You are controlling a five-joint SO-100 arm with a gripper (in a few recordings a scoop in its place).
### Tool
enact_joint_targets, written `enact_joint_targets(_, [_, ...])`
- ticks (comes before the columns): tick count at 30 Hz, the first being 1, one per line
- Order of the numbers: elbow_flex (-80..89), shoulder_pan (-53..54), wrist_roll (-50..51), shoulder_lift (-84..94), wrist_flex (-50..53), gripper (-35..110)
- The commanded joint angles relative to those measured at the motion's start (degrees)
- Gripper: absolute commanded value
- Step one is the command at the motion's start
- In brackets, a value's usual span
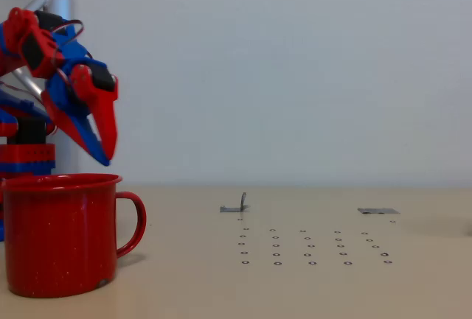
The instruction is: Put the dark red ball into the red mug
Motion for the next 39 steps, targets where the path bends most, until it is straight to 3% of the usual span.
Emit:
enact_joint_targets(1, [-3.08, -3.69, 1.85, 0.97, -1.58, -2])
enact_joint_targets(10, [-0.53, -17.49, 7.65, 5.54, 1.49, -2])
enact_joint_targets(23, [20.39, -27.51, 11.78, 25.49, 3.69, -2])
enact_joint_targets(31, [33.49, -27.77, 11.51, 39.2, 5.8, -2])
enact_joint_targets(39, [37.09, -26.19, 13.27, 39.2, 5.62, -2])
